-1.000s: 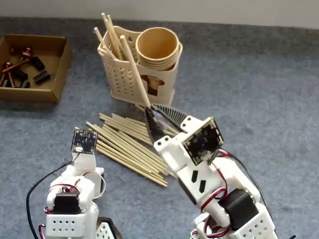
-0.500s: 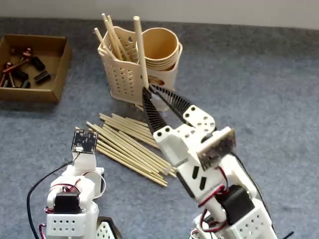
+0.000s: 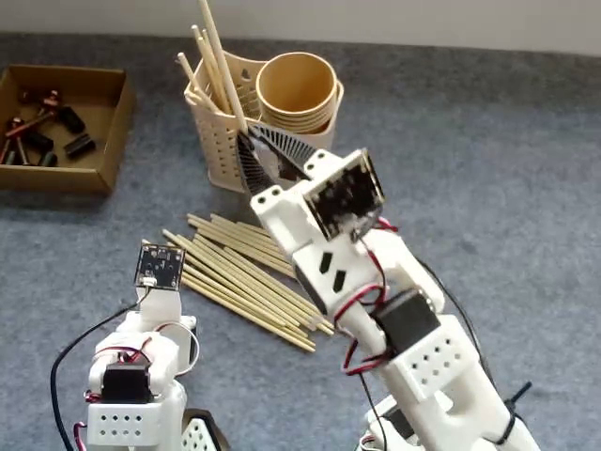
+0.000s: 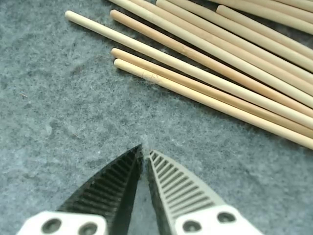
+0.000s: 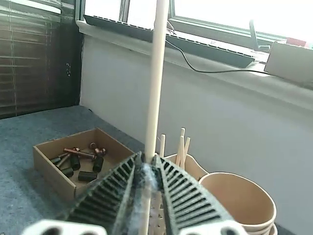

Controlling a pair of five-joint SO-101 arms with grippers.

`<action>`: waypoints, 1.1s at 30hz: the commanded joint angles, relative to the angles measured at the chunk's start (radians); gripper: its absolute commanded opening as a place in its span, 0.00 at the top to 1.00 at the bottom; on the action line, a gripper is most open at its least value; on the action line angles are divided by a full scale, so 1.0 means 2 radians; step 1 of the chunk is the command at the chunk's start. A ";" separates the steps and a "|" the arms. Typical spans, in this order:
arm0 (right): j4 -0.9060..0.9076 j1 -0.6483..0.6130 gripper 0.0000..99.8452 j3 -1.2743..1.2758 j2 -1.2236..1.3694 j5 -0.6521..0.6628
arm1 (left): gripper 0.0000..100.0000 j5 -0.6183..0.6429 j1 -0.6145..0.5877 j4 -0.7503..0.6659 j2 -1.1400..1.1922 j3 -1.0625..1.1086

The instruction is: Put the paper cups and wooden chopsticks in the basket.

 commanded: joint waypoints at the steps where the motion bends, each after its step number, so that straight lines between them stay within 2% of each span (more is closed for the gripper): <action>1: -0.013 0.005 0.99 -0.069 0.049 0.000 | 0.99 -0.002 0.003 0.004 -0.002 0.010; 14: -0.152 0.007 0.99 -0.231 0.306 0.003 | 0.99 -0.002 0.003 0.004 -0.002 0.010; 19: -0.156 0.013 0.99 -0.287 0.389 0.108 | 0.99 -0.002 0.003 0.004 -0.002 0.010; 21: -0.156 0.013 0.99 -0.300 0.415 0.127 | 0.99 -0.002 0.003 0.004 -0.002 0.010; 33: -0.158 0.021 0.99 -0.306 0.437 0.135 | 0.99 -0.002 0.003 0.004 -0.002 0.010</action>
